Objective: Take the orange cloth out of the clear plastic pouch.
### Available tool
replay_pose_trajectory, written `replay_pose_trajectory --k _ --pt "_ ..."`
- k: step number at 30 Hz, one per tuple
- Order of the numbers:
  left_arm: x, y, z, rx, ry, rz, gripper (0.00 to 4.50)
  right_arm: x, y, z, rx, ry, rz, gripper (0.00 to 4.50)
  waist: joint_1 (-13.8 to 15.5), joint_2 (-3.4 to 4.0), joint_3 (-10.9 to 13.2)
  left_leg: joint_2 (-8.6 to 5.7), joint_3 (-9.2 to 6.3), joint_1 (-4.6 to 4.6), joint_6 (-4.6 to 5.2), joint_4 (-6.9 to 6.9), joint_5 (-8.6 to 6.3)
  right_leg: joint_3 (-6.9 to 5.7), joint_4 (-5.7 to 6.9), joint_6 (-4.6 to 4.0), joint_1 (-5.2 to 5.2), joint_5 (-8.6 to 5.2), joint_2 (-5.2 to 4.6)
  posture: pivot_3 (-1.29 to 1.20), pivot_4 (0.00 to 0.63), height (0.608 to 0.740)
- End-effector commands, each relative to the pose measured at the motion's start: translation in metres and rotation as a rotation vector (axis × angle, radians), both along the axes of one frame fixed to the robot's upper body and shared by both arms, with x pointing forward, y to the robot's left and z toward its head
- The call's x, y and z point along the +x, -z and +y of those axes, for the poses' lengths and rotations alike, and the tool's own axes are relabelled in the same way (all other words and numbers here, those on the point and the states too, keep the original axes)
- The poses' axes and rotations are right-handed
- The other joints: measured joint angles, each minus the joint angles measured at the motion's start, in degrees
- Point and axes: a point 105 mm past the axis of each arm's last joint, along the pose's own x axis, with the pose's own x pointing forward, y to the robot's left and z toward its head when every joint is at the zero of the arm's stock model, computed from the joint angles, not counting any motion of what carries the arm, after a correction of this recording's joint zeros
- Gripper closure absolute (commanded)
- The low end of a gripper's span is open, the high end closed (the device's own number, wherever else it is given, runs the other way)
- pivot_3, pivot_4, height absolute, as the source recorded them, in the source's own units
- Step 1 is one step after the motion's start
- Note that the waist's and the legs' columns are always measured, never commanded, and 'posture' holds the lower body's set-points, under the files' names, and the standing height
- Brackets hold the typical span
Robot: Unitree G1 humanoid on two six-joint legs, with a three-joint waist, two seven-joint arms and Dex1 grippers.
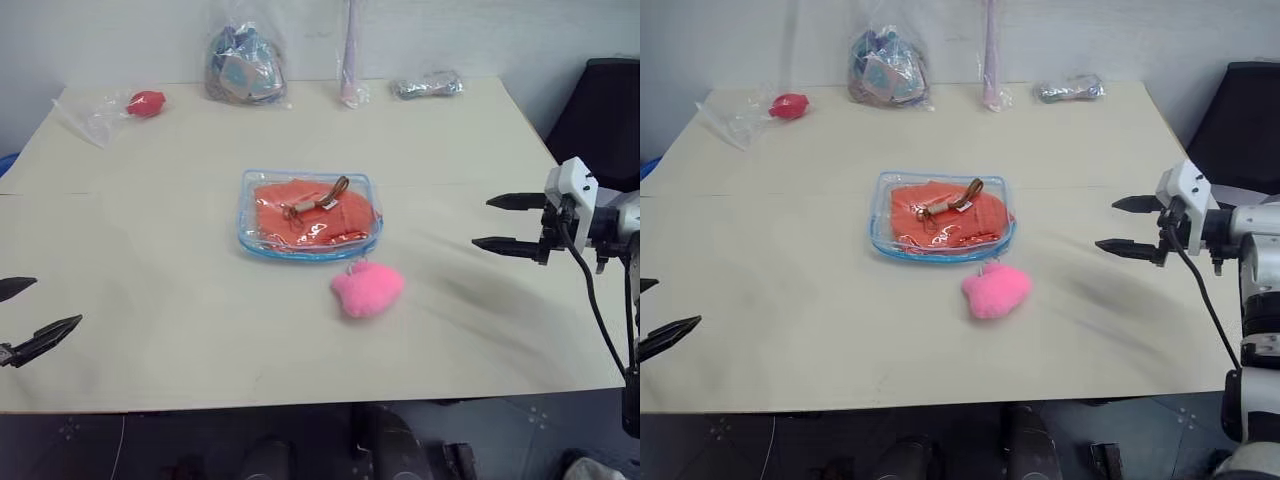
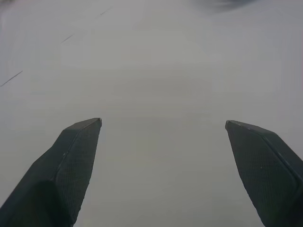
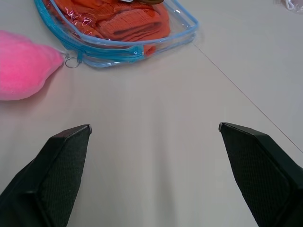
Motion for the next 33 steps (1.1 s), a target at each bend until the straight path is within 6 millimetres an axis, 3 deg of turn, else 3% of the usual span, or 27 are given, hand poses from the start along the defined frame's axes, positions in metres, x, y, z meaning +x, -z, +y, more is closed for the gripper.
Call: replay_pose_trajectory --k 1,26,29,33 --pt "0.001 -0.010 -0.002 -0.006 -0.001 -0.040 0.04 -0.001 -0.006 0.003 -0.010 -0.010 -0.034 0.00 -0.01 0.00 0.00 0.00 0.00 0.00 0.00 0.00 0.00 0.00 0.00 0.00 0.00 0.00 0.00 0.00 0.150 0.740" --pt "0.020 -0.013 -0.012 -0.061 0.001 -0.069 0.04 -0.002 -0.005 0.010 0.038 0.022 -0.026 0.00 -0.65 0.00 0.00 -0.01 0.01 0.02 -0.03 0.06 0.01 0.04 0.07 0.00 -0.01 0.00 0.00 0.00 0.150 0.740" --pt "0.023 -0.016 -0.019 -0.081 0.039 -0.076 0.04 -0.004 -0.009 0.017 0.065 0.006 -0.029 0.00 -0.66 0.00 0.00 -0.01 0.01 0.02 -0.03 0.07 0.01 0.04 0.08 0.00 -0.02 0.00 0.00 0.00 0.150 0.740" --pt "0.042 -0.029 -0.055 -0.126 0.169 -0.096 0.04 -0.012 -0.015 0.043 0.088 -0.069 -0.052 0.00 -0.33 0.00 0.00 -0.01 0.00 0.02 -0.04 0.12 0.01 0.06 0.13 0.00 -0.01 0.00 -0.01 0.00 0.150 0.740"
